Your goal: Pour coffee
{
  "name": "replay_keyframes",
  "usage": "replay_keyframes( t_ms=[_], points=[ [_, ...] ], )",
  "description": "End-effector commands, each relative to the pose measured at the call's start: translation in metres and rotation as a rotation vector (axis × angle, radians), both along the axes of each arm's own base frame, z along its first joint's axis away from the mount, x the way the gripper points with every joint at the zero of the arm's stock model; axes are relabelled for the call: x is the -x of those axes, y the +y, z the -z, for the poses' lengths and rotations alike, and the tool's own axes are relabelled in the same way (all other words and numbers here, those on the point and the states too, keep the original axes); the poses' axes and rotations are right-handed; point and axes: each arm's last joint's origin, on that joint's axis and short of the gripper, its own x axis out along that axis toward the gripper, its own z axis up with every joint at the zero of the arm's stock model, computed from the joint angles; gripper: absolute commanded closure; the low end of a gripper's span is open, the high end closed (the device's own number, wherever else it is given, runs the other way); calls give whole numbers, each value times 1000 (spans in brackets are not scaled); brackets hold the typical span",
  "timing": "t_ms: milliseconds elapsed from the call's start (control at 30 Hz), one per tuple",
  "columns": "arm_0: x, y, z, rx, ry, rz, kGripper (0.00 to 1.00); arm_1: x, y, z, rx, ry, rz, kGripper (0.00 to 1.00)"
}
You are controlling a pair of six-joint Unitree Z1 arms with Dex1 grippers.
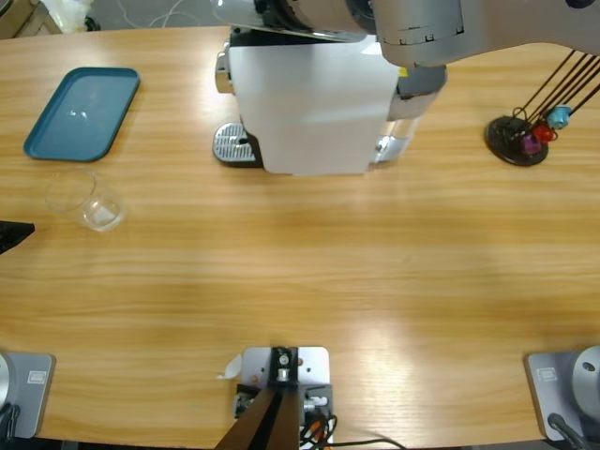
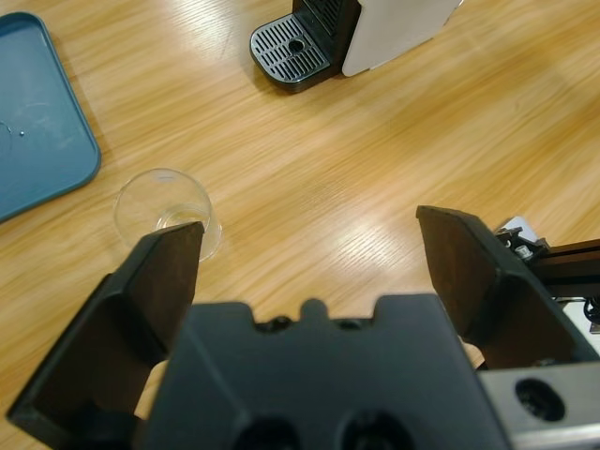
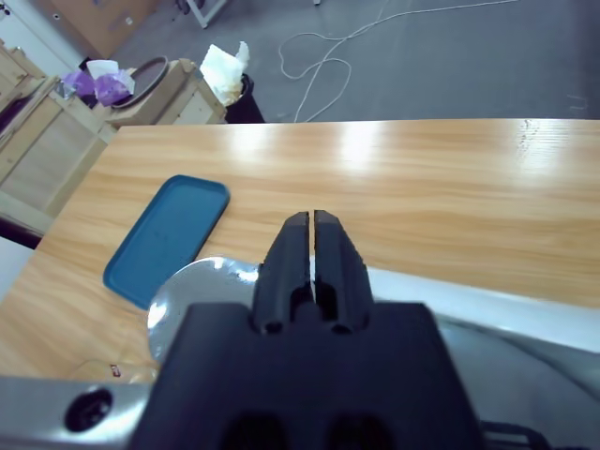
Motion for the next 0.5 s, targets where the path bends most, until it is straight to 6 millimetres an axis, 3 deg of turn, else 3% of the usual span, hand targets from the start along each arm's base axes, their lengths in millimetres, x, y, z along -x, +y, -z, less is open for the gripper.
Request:
replay_keyframes(
  t_ms=[33, 300, 500],
  points=[
    [4, 7, 7, -13, 13, -23, 18, 14, 15, 141, 298, 267, -80, 1000],
    [3, 5, 8, -19, 18, -22, 18, 23, 13, 142, 313, 271, -93, 1000],
    [3, 6, 9, -22, 20, -23, 18, 35, 23, 140, 320, 236, -171, 1000]
  ],
)
